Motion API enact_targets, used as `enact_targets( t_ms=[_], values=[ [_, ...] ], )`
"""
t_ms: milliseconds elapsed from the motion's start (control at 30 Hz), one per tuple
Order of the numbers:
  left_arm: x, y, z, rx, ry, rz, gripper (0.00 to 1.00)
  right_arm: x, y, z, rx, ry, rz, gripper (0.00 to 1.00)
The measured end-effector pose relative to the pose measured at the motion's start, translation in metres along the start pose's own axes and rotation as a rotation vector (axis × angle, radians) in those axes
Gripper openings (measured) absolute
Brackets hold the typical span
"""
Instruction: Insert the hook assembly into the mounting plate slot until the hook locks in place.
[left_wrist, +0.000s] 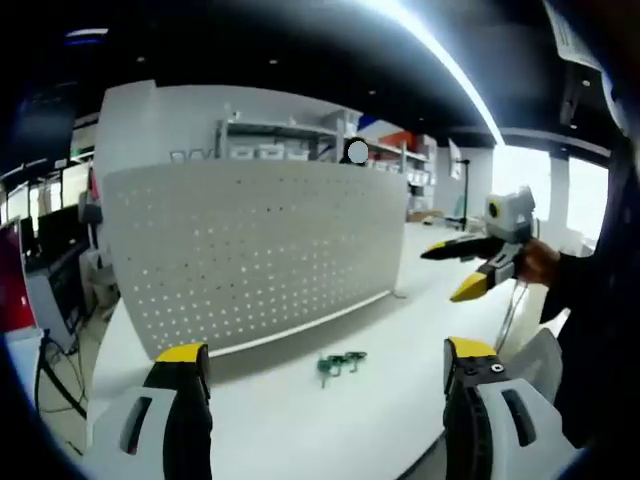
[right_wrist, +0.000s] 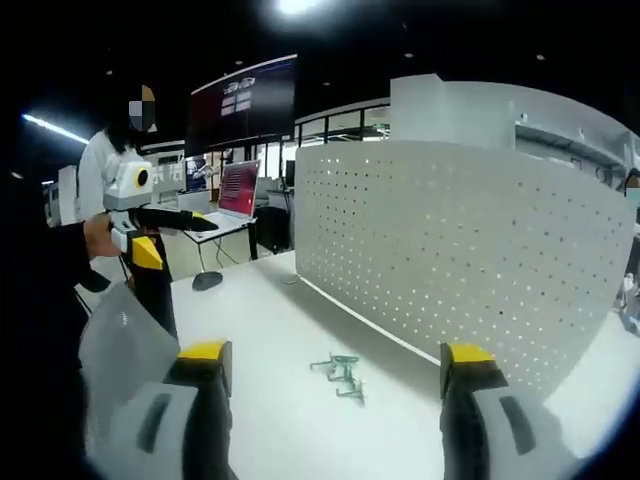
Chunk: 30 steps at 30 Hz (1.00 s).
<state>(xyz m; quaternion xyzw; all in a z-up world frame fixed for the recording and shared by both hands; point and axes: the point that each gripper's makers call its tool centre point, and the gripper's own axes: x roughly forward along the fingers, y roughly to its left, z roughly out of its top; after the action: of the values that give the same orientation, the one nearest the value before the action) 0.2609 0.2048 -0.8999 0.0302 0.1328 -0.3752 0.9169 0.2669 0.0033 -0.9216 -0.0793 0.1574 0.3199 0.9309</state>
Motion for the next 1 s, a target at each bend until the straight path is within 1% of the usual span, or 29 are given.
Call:
enact_targets(
  t_ms=[500,1000],
  values=[
    [0.0039,-0.0025,0.0000,-0.001,-0.004,-0.014,0.98,0.0005,-0.0017,0.0023,-0.002,-0.002,-0.005,0.81],
    [0.0047,-0.0028,-0.0029,-0.008,-0.002,-0.012,0.97,0.0010,-0.0020,0.0021,0.000,0.003,0.001,0.76]
  ],
)
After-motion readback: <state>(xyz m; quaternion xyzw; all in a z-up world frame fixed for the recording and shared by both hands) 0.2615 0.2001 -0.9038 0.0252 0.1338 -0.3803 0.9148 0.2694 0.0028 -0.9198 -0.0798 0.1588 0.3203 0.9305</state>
